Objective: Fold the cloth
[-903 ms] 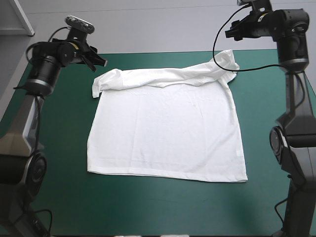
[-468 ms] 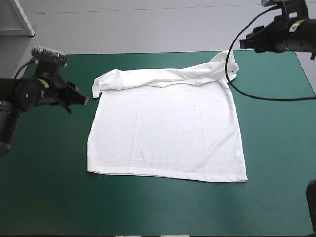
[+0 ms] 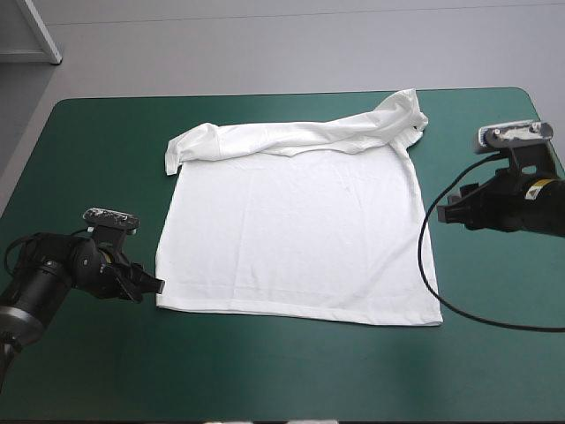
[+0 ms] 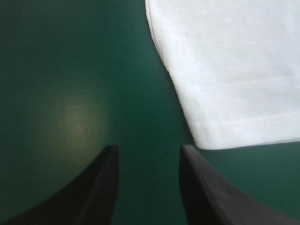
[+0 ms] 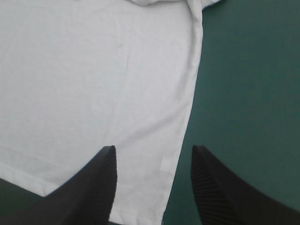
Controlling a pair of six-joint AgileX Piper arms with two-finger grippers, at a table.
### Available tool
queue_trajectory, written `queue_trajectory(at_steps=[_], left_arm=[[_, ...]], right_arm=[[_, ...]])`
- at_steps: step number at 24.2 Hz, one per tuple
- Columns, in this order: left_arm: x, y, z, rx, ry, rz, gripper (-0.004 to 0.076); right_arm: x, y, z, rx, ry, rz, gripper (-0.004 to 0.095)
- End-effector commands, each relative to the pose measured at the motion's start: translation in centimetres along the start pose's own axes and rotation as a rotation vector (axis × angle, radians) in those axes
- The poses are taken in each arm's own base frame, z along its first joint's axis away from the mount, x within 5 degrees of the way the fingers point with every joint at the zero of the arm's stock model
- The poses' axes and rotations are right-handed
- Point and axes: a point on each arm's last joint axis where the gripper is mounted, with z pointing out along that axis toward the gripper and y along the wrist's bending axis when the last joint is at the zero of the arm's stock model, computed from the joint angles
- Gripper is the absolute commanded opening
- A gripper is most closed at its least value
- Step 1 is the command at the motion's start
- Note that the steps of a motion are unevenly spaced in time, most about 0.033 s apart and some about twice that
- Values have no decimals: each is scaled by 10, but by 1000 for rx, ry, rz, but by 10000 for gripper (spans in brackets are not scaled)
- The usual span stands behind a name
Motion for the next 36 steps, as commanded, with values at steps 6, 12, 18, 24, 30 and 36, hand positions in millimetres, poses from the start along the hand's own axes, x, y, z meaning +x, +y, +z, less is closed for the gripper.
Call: queue_trajectory(at_steps=[6,12,18,24,30,36], left_arm=[[-21,-10,29,120,-6,-48,314],[-28,-11,67,130,94,-51,313],[-29,-15,87,174,153,-21,293],[-31,-14,87,165,133,16,21],[-30,-14,87,166,138,15,20],[-30,-15,87,172,139,10,21]], right_arm=[[34,-4,25,9,26,6,465],[55,-10,51,36,70,11,464],[70,-15,67,69,101,7,464],[105,-10,91,-19,215,92,480],[130,-10,110,-39,228,86,635],[143,-13,132,-42,292,124,614]])
